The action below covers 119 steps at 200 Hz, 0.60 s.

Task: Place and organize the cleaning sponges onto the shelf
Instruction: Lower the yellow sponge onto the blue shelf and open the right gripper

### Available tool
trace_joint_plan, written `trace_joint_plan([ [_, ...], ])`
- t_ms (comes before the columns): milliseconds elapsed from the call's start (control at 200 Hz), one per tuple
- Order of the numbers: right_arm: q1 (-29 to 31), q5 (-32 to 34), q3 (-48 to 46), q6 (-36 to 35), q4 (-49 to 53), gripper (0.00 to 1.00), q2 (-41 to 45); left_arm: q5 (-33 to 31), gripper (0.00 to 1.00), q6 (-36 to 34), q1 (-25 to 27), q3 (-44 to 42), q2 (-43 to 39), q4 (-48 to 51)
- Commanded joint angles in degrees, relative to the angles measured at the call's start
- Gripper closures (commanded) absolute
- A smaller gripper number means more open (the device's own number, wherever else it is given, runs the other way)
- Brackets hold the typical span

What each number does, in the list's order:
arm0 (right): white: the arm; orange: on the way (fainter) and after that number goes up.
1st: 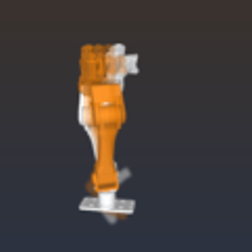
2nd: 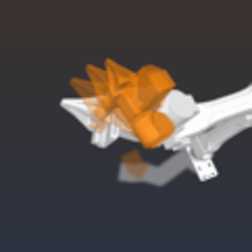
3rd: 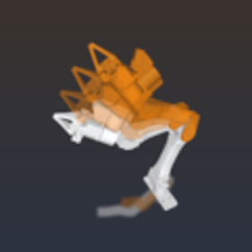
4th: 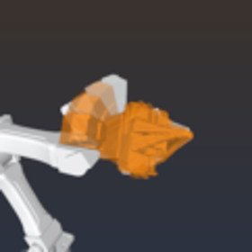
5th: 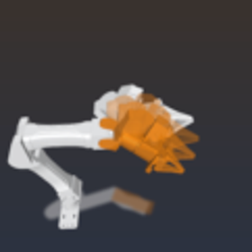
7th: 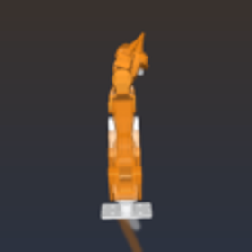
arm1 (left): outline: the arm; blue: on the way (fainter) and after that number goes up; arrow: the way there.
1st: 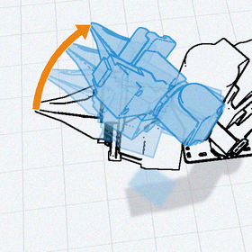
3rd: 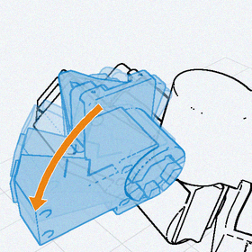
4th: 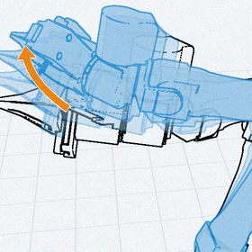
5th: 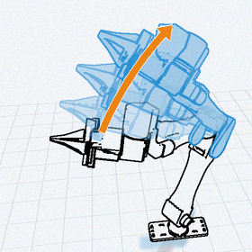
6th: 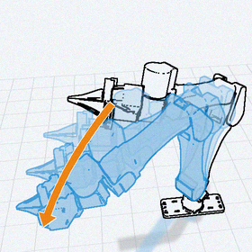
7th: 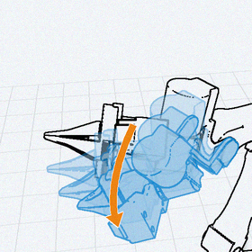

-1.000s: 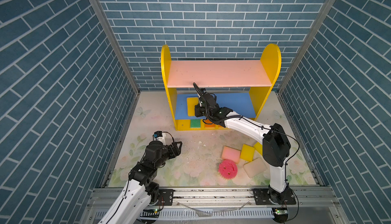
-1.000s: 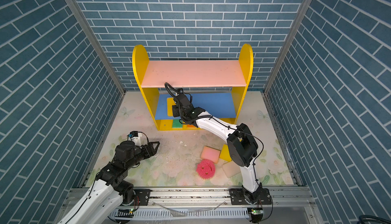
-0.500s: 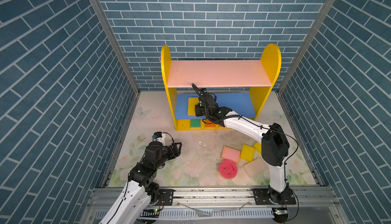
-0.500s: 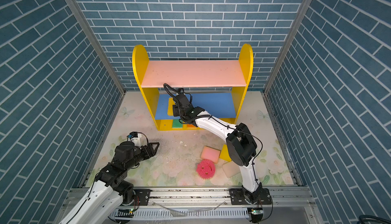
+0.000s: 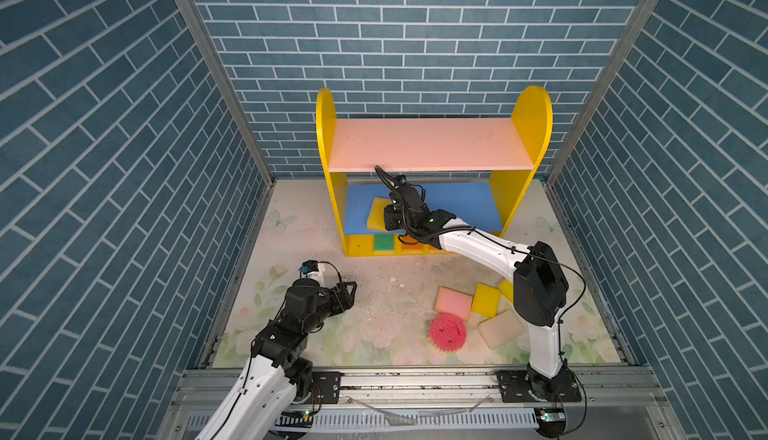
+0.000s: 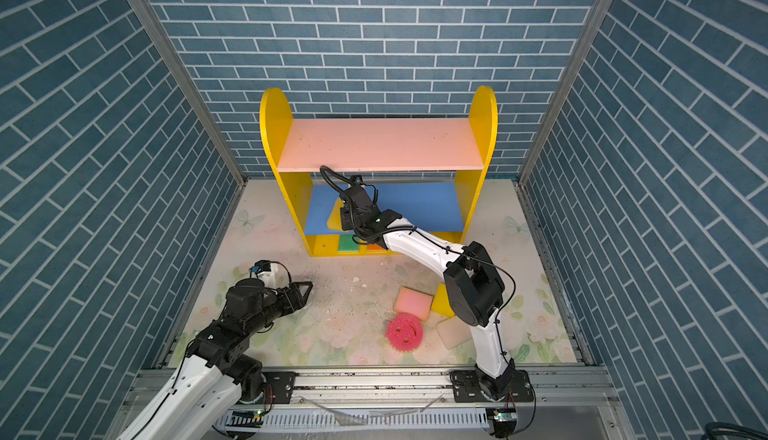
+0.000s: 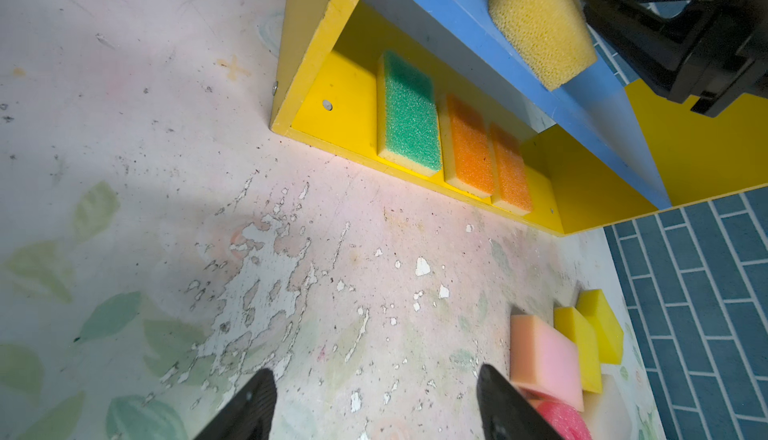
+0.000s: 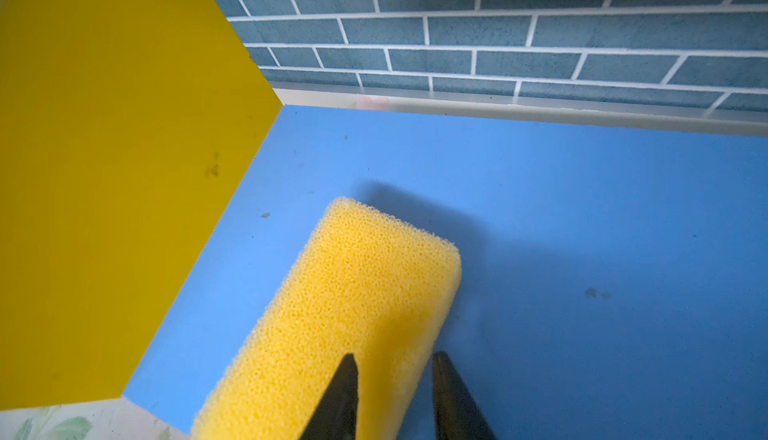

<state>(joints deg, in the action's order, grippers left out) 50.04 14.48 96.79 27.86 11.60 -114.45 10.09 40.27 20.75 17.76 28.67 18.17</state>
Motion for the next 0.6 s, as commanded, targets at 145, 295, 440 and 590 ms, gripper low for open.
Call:
trace_joint_plan([
  [145,-0.75,1.34,1.1,1.59,1.78,0.67,-0.35,-0.16,0.23,0.1,-0.01,-0.27,-0.23,-0.17],
  [295,-0.65,1.34,2.34,1.15,2.36,0.65,-0.32,-0.25,0.22,-0.3,-0.01,0.04,-0.28,0.28],
  [440,-0.71,1.34,4.53,0.59,3.37,0.6,-0.51,-0.25,0.23,-0.32,-0.01,-0.01,-0.39,0.2],
  [590,-0.56,1.1,6.03,0.07,3.71,0.58,0.48,-0.3,0.23,-0.63,-0.01,0.07,-0.32,0.46],
])
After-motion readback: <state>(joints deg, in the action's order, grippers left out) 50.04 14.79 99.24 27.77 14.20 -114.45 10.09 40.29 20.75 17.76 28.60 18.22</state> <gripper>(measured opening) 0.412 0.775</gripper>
